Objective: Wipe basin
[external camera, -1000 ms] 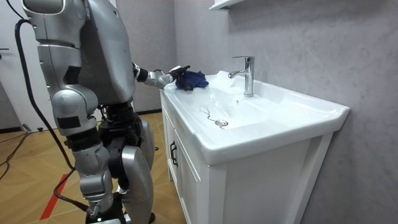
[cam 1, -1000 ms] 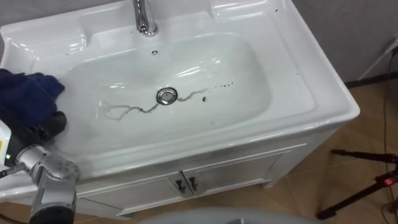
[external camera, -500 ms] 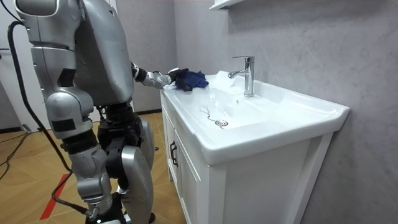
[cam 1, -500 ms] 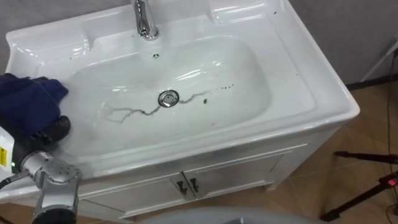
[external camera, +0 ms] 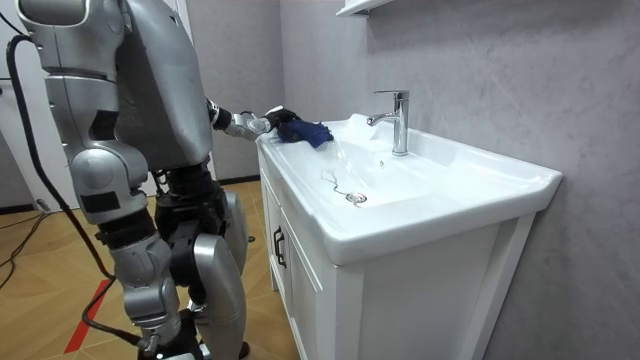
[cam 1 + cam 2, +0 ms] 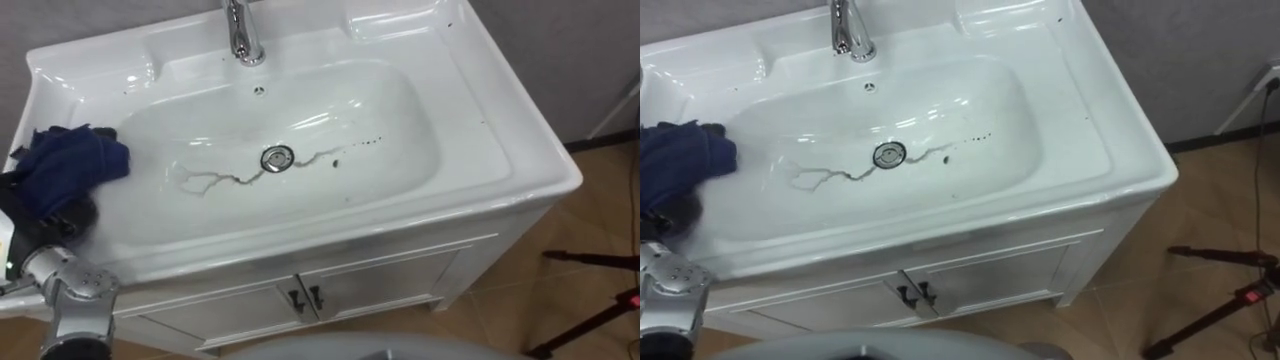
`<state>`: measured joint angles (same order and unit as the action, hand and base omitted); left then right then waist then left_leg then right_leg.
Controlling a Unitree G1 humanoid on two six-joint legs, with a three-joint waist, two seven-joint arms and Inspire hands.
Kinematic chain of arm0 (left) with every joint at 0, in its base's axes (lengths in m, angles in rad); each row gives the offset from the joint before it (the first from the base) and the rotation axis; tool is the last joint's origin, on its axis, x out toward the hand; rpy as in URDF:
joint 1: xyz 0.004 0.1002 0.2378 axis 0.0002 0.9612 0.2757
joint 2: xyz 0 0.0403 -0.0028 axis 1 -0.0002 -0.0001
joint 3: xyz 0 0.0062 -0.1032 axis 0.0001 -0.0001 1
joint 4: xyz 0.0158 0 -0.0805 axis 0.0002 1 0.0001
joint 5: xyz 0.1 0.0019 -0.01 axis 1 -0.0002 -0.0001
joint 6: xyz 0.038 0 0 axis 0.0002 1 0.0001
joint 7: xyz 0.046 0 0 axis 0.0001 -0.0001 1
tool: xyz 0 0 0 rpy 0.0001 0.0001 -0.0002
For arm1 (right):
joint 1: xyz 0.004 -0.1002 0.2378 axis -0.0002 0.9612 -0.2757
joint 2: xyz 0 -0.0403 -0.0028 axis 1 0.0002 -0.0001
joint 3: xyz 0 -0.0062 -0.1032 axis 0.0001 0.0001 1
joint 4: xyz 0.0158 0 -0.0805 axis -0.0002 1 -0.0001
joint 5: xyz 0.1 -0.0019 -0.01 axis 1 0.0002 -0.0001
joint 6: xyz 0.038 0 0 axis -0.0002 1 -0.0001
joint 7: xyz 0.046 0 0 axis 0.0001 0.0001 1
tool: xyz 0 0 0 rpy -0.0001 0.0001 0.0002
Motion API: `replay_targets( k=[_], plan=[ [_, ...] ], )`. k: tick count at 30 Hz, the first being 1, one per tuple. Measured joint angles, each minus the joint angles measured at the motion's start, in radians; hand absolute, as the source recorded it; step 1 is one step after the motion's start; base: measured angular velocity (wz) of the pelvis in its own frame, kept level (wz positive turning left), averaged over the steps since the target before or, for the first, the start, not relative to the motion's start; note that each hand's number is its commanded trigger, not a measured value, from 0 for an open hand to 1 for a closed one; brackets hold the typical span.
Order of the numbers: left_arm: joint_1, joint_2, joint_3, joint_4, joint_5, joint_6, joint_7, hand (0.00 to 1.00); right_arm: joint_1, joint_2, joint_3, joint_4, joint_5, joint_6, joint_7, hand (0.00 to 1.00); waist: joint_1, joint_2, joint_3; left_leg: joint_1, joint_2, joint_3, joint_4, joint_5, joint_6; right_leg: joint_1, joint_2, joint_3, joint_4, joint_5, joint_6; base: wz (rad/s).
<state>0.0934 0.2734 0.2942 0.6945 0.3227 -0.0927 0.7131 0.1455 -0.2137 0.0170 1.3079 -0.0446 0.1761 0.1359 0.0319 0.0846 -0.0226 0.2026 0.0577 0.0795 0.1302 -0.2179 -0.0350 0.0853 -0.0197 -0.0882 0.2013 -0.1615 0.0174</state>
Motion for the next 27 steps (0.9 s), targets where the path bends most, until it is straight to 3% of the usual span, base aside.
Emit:
replay_targets(
  k=[3,21,27],
  plan=[
    [-0.001,0.022,0.008,0.014,0.002,0.000,-0.011,1.00,0.000,-0.002,0.000,0.000,0.000,0.000,0.006,0.00,-0.001,0.000,-0.0001,0.001,-0.001,0.000,0.002,0.000,0.000,0.000,-0.003,-0.004,0.003,-0.001,0.000,0.00],
    [-0.010,0.031,0.010,0.032,0.007,0.000,-0.004,1.00,-0.007,-0.006,0.003,0.001,-0.003,0.010,-0.003,0.00,-0.004,0.008,0.0009,0.004,-0.005,-0.002,-0.007,0.000,0.000,0.001,-0.008,-0.009,0.007,-0.005,0.005,0.00],
    [-0.031,0.025,0.014,0.002,0.060,0.037,0.014,1.00,-0.009,-0.007,0.011,0.004,0.009,0.001,-0.003,0.00,-0.006,0.011,0.0033,-0.007,-0.003,-0.020,-0.011,0.000,0.000,-0.001,-0.006,-0.024,0.002,-0.006,0.004,0.08]
  ],
)
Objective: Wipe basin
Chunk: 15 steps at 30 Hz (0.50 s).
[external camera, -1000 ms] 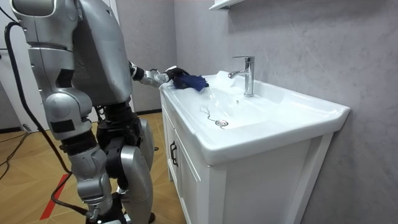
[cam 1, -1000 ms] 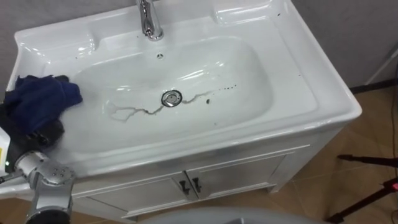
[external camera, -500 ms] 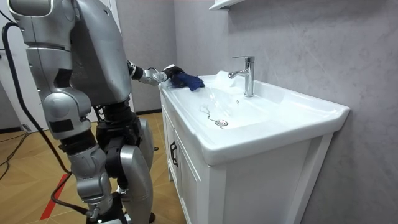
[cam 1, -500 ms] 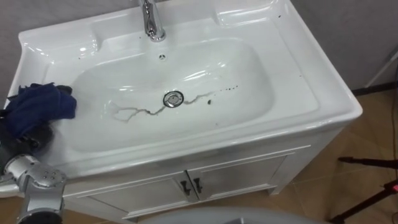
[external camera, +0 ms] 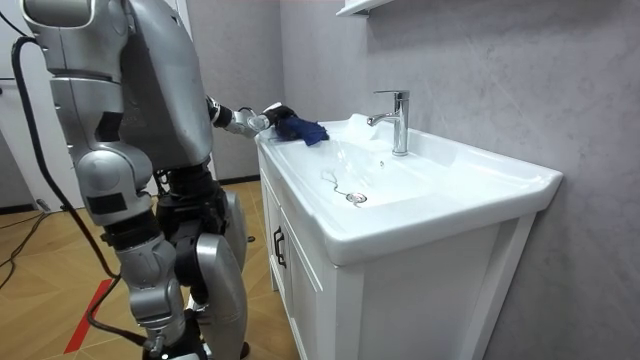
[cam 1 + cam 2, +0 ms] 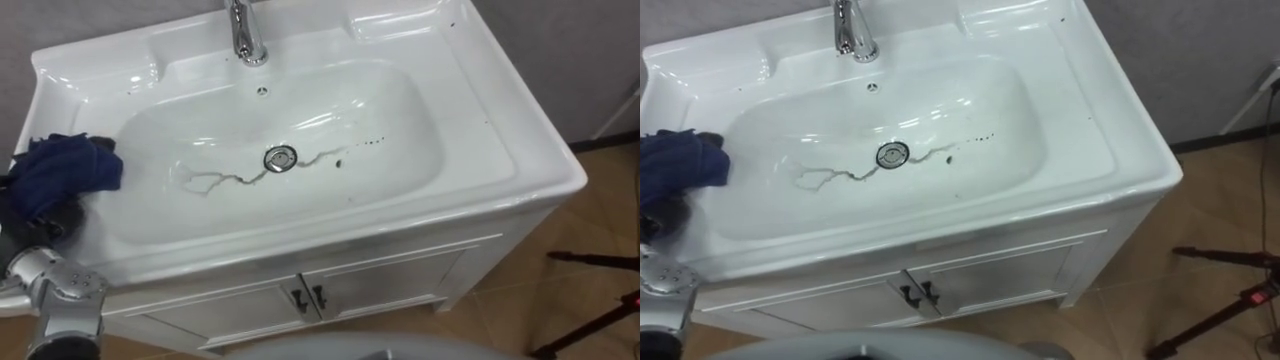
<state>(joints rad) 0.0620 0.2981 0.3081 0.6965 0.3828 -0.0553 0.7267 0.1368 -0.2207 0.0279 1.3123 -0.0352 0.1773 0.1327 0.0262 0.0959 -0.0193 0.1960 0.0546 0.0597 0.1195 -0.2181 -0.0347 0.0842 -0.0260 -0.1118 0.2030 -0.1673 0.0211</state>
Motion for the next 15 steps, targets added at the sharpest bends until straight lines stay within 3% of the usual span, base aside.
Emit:
replay_targets(
  k=[3,5,11,15],
  plan=[
    [0.005,-0.004,0.005,-0.082,0.005,0.054,-0.001,1.00,-0.004,0.003,0.000,0.000,0.000,-0.004,0.003,0.00,0.004,0.003,0.0035,-0.017,-0.001,-0.006,0.002,0.000,0.000,-0.016,-0.001,-0.003,-0.001,0.000,0.000,0.03],
    [0.006,-0.005,0.007,-0.128,0.007,0.074,0.004,1.00,-0.007,0.008,0.000,0.000,0.010,-0.012,0.001,0.00,0.006,-0.001,0.0204,-0.022,0.000,-0.009,0.008,0.000,0.000,-0.018,-0.001,-0.006,-0.001,0.000,0.000,0.03],
    [0.008,-0.005,0.044,-0.262,0.095,0.078,0.064,1.00,0.001,0.009,0.022,0.002,0.031,-0.048,-0.009,0.00,0.028,-0.008,0.0199,-0.042,-0.001,-0.018,0.016,0.000,0.000,-0.036,-0.002,-0.006,-0.003,0.000,-0.001,0.01],
    [0.008,-0.004,0.054,-0.431,0.183,0.057,0.130,1.00,0.002,0.005,0.030,0.007,0.026,-0.060,-0.011,0.00,0.036,-0.008,0.0175,-0.043,0.000,-0.015,0.017,0.000,0.000,-0.038,-0.002,-0.008,0.000,0.000,-0.001,0.00]
  ],
)
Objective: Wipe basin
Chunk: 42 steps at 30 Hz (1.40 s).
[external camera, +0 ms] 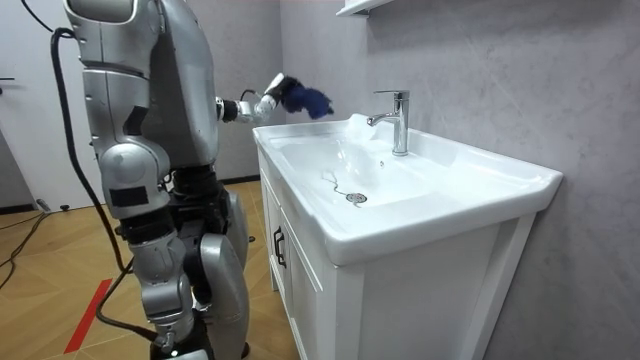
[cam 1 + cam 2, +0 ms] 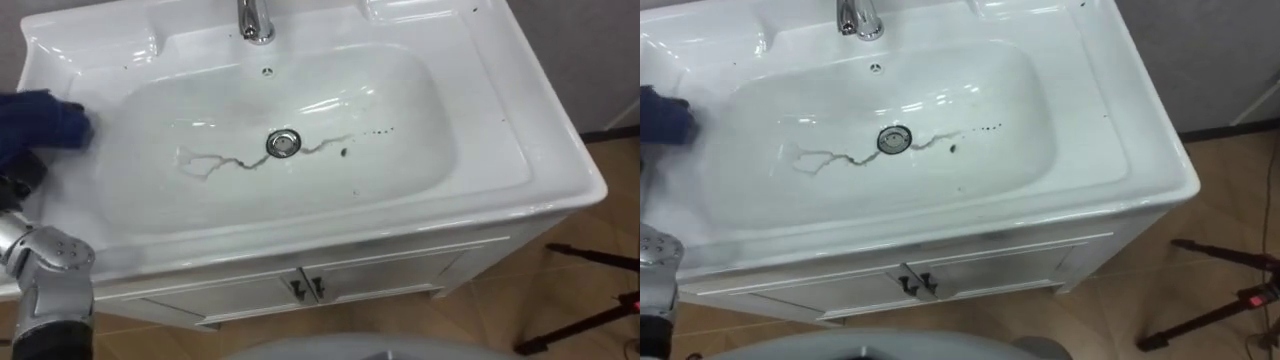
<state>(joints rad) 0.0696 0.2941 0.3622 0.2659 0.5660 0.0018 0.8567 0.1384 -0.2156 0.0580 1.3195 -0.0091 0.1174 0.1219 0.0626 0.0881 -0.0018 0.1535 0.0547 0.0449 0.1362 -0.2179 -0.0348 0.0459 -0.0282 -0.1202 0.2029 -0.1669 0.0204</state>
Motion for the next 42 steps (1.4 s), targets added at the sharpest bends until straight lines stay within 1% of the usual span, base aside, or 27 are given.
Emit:
replay_targets(
  k=[1,4,7,10,14,17,20,22,24,26,28,29,30,32,34,38,42],
  plan=[
    [0.000,0.001,0.007,-0.037,0.025,-0.008,0.013,1.00,0.002,-0.002,0.000,0.010,0.001,-0.009,0.000,0.00,0.001,0.003,-0.0001,0.001,0.000,0.002,0.000,0.000,0.000,0.000,0.000,0.003,0.000,0.000,0.000,-0.04],
    [0.000,0.010,0.023,-0.117,0.060,-0.012,0.038,1.00,0.001,-0.005,-0.001,0.011,0.002,-0.019,0.003,0.00,-0.001,0.004,0.0004,0.003,0.001,0.008,0.000,0.000,0.000,0.001,0.002,0.008,-0.002,0.000,0.000,-0.06],
    [0.000,0.014,0.029,-0.152,0.064,-0.016,0.056,1.00,0.003,-0.004,-0.001,0.012,0.002,-0.020,0.007,0.00,-0.001,0.006,0.0004,0.007,0.000,0.009,-0.001,0.000,0.000,0.006,0.002,0.013,-0.006,0.000,0.000,-0.03],
    [0.000,0.014,0.029,-0.175,0.081,-0.016,0.055,1.00,0.006,-0.004,-0.002,0.011,0.001,-0.018,0.014,0.00,-0.003,0.005,0.0002,0.003,0.000,0.008,-0.001,0.000,0.000,0.004,0.003,0.010,-0.018,0.003,-0.001,0.06],
    [0.001,0.014,0.031,-0.174,0.080,-0.009,0.048,1.00,0.019,-0.004,-0.003,-0.001,0.001,-0.019,0.016,0.00,-0.001,0.004,-0.0001,0.005,0.000,0.006,-0.001,0.000,0.000,0.006,0.003,0.006,-0.018,0.003,-0.001,0.00],
    [0.003,0.014,0.029,-0.171,0.080,-0.005,0.021,1.00,0.020,-0.005,-0.004,-0.001,0.000,-0.019,0.024,0.00,-0.005,0.004,-0.0002,0.006,0.000,0.005,-0.001,0.000,0.000,0.008,0.003,0.003,-0.017,0.004,-0.001,0.00],
    [0.032,0.009,0.027,-0.168,0.073,-0.003,-0.022,1.00,0.021,-0.004,-0.005,-0.010,-0.004,-0.019,0.024,0.00,-0.014,0.001,0.0003,0.007,0.000,0.006,-0.001,0.000,0.000,0.015,0.001,0.002,-0.017,0.004,-0.001,0.00],
    [0.060,-0.002,0.024,-0.152,0.070,-0.001,-0.060,1.00,0.023,-0.002,-0.005,-0.028,-0.004,-0.018,0.025,0.00,-0.032,-0.003,0.0001,0.010,0.000,0.006,-0.001,0.000,0.000,0.022,0.000,-0.003,-0.019,0.003,-0.001,0.04],
    [0.060,-0.005,0.012,-0.104,0.070,-0.001,-0.082,1.00,0.021,-0.002,-0.005,-0.028,-0.009,-0.018,0.027,0.00,-0.035,-0.004,0.0009,0.013,0.000,0.006,-0.002,0.000,0.000,0.024,0.001,0.002,-0.018,0.003,-0.001,-0.03],
    [0.067,-0.014,-0.007,-0.067,0.070,0.003,-0.104,1.00,0.019,-0.002,-0.004,-0.028,-0.023,-0.018,0.033,0.00,-0.035,-0.006,0.0011,0.013,0.000,0.008,-0.004,0.000,0.000,0.026,0.002,0.005,-0.019,0.003,-0.001,-0.03],
    [0.088,-0.034,-0.055,-0.038,0.071,0.006,-0.136,1.00,0.018,0.003,-0.004,-0.027,-0.034,-0.019,0.035,0.00,-0.043,-0.011,0.0011,0.014,0.000,0.009,-0.005,0.000,0.000,0.025,0.002,0.007,-0.020,0.003,0.000,0.00],
    [0.092,-0.041,-0.063,-0.033,0.070,0.006,-0.147,1.00,0.018,0.005,-0.004,-0.026,-0.035,-0.019,0.035,0.00,-0.043,-0.012,0.0011,0.014,0.000,0.009,-0.005,0.000,0.000,0.025,0.002,0.008,-0.020,0.003,0.000,0.00],
    [0.094,-0.046,-0.085,-0.008,0.071,0.007,-0.159,1.00,0.018,0.008,-0.004,-0.026,-0.038,-0.018,0.035,0.00,-0.043,-0.013,0.0014,0.015,0.000,0.009,-0.005,0.000,0.000,0.023,0.003,0.009,-0.019,0.003,0.000,0.00],
    [0.094,-0.046,-0.108,0.032,0.071,0.013,-0.181,1.00,0.018,0.008,-0.004,-0.027,-0.040,-0.017,0.042,0.00,-0.050,-0.014,0.0009,0.015,0.000,0.008,-0.004,0.000,0.000,0.023,0.004,0.009,-0.019,0.003,-0.001,0.00],
    [0.094,-0.045,-0.130,0.056,0.071,0.027,-0.206,1.00,0.018,0.007,-0.004,-0.034,-0.041,-0.015,0.045,0.00,-0.060,-0.013,0.0011,0.014,0.000,0.008,-0.004,0.000,0.000,0.022,0.004,0.009,-0.019,0.003,0.000,0.00],
    [0.094,-0.046,-0.135,0.057,0.083,0.031,-0.233,1.00,0.018,0.007,-0.004,-0.043,-0.043,-0.006,0.064,0.00,-0.063,-0.012,-0.0001,0.013,0.000,0.009,-0.004,0.000,0.000,0.023,0.004,0.010,-0.018,0.003,0.000,0.00],
    [0.094,-0.046,-0.137,0.057,0.094,0.045,-0.252,1.00,0.017,0.004,-0.004,-0.050,-0.062,-0.005,0.069,0.00,-0.065,-0.010,-0.0017,0.013,0.001,0.008,-0.003,0.000,0.000,0.024,0.003,0.005,-0.018,0.003,-0.001,0.00]
  ],
)
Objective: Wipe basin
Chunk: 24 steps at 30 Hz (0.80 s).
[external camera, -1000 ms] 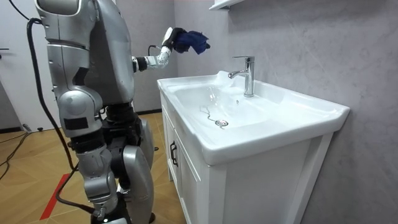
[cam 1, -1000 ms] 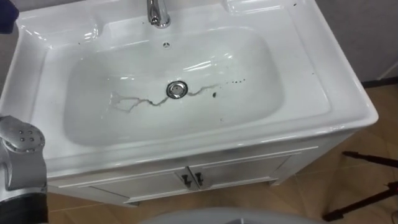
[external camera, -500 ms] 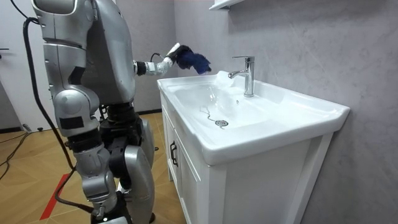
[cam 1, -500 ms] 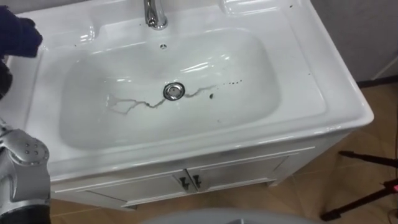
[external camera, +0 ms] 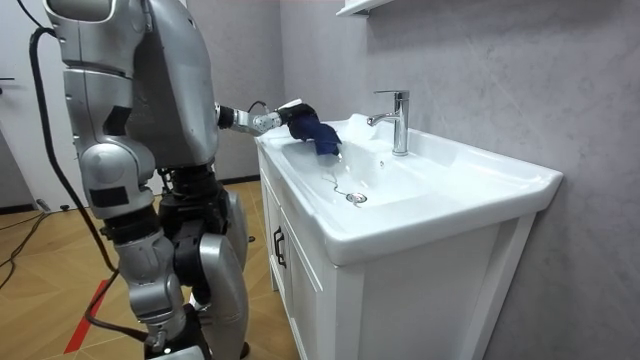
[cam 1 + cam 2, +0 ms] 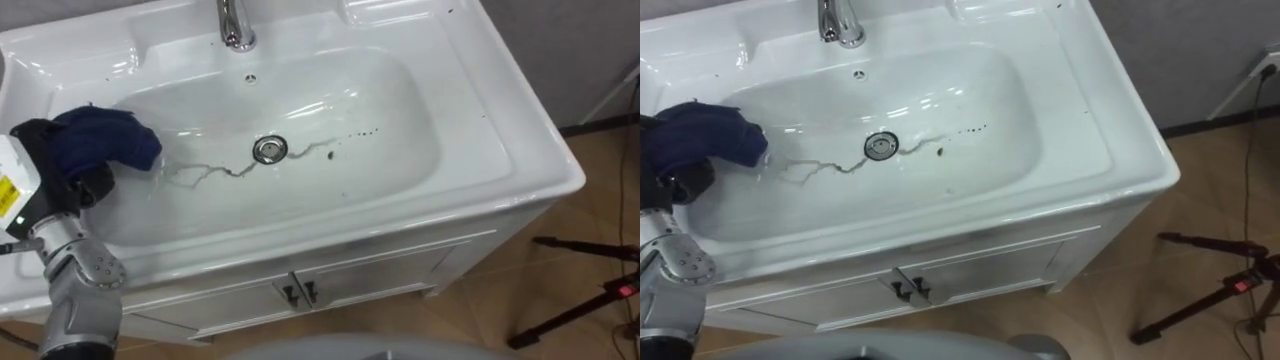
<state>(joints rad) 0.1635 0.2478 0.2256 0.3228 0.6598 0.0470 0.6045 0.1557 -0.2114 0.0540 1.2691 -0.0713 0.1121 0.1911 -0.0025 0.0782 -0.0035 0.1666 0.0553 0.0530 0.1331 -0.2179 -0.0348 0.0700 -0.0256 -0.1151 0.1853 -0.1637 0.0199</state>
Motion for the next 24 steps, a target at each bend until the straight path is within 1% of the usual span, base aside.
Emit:
replay_targets(
  k=[5,7,9,12,14,19,21,23,24],
  plan=[
    [0.000,-0.002,-0.026,0.015,0.001,0.009,-0.014,1.00,-0.002,-0.004,0.001,-0.003,-0.012,-0.001,0.005,0.00,-0.003,0.006,0.0030,0.003,0.000,0.000,0.001,0.000,0.000,0.004,-0.001,-0.002,0.001,0.000,0.000,0.00],
    [0.000,-0.006,-0.037,0.033,0.003,0.010,-0.027,1.00,-0.002,-0.004,0.002,-0.003,-0.013,-0.002,0.007,0.00,-0.003,0.008,0.0066,0.002,0.000,0.000,0.002,0.000,0.000,0.002,-0.001,-0.002,0.001,0.000,0.000,0.00],
    [0.000,-0.007,-0.044,0.045,0.004,0.010,-0.031,1.00,-0.004,-0.004,0.002,-0.003,-0.013,-0.001,0.009,0.00,-0.001,0.009,0.0082,-0.002,0.000,0.000,0.002,0.000,0.000,-0.005,0.000,-0.001,0.000,0.000,0.000,0.00],
    [0.000,-0.007,-0.047,0.046,0.013,0.009,-0.047,1.00,-0.005,-0.004,0.003,-0.003,-0.013,0.001,0.013,0.00,0.000,0.011,0.0073,-0.008,0.000,0.001,0.000,0.000,0.000,-0.017,0.000,0.000,0.002,0.000,0.000,0.00],
    [0.000,-0.007,-0.053,0.046,0.038,0.011,-0.050,1.00,-0.005,-0.004,0.003,-0.003,-0.013,0.007,0.014,0.00,0.000,0.013,0.0061,-0.015,0.000,0.001,0.000,0.000,0.000,-0.019,0.001,0.000,0.003,0.000,0.000,0.00],
    [0.001,-0.009,-0.077,0.045,0.087,0.025,-0.076,1.00,0.000,-0.004,0.003,-0.010,-0.013,0.014,0.023,0.00,0.005,0.016,0.0036,-0.017,0.000,0.002,0.002,0.000,0.000,-0.019,0.001,0.000,0.003,0.000,0.000,0.00],
    [0.001,-0.014,-0.084,0.044,0.110,0.039,-0.088,1.00,0.001,-0.006,0.003,-0.019,-0.019,0.020,0.030,0.00,0.003,0.014,0.0032,-0.018,0.000,0.002,0.002,0.000,0.000,-0.019,0.001,0.000,0.002,0.000,0.000,0.00],
    [0.001,-0.014,-0.090,0.044,0.142,0.042,-0.103,1.00,0.000,-0.006,0.003,-0.019,-0.020,0.020,0.031,0.00,0.002,0.011,0.0033,-0.018,0.000,0.002,0.002,0.000,0.000,-0.019,0.000,0.000,0.002,0.000,0.000,0.00],
    [0.001,-0.014,-0.099,0.044,0.163,0.047,-0.110,1.00,-0.002,-0.006,0.002,-0.019,-0.021,0.019,0.031,0.00,-0.004,0.010,0.0032,-0.018,0.000,0.002,0.002,0.000,0.000,-0.019,0.000,0.000,0.001,0.000,0.000,0.00]
  ],
)
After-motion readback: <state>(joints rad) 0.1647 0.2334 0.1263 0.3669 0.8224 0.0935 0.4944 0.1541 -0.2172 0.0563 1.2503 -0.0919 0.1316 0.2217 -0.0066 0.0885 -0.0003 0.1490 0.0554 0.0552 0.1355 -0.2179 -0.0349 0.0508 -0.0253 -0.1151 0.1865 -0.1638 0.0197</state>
